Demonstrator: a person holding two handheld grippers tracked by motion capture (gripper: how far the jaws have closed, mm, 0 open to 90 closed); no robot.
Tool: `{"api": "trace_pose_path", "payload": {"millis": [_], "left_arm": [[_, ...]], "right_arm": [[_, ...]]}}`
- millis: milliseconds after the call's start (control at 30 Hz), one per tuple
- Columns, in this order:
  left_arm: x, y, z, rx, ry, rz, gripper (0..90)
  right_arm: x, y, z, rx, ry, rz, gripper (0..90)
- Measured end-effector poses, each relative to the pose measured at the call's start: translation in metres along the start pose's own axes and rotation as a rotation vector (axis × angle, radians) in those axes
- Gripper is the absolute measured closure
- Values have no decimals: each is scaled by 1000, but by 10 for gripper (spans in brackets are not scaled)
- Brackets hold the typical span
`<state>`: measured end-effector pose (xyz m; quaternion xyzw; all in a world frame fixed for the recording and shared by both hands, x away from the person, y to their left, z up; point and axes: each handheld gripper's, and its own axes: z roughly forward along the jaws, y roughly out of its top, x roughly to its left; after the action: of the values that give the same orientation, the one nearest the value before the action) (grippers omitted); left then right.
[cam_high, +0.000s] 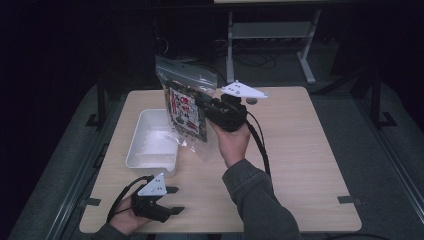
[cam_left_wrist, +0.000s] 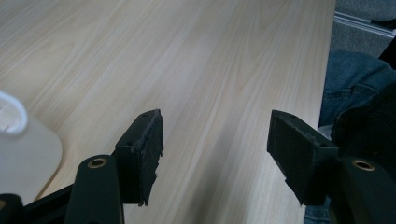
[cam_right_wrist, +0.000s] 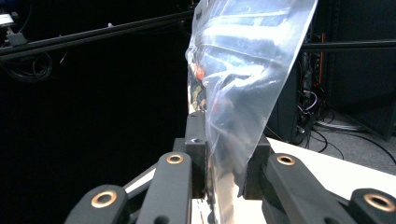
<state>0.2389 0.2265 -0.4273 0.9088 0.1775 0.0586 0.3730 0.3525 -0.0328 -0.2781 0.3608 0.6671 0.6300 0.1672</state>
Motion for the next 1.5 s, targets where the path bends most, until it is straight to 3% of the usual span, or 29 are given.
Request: {"api": "trace_pose_path", "payload": {"millis": [333, 767, 900, 1100, 1500], "left_arm": [[0, -6, -3, 21, 0, 3, 347], [1, -10, -3, 52, 7, 3, 328], [1, -11, -4, 60, 3, 5, 324], [1, -11, -3, 60, 1, 2, 320], [3, -14, -3, 66, -4, 3, 312]], "right_arm": [[14, -3, 37, -9, -6, 6, 769], [23, -11, 70, -10, -6, 15, 770], [30, -20, 82, -2, -22, 7, 769], [31, -26, 93, -8, -35, 21, 769], [33, -37, 116, -23, -106, 36, 769]]}}
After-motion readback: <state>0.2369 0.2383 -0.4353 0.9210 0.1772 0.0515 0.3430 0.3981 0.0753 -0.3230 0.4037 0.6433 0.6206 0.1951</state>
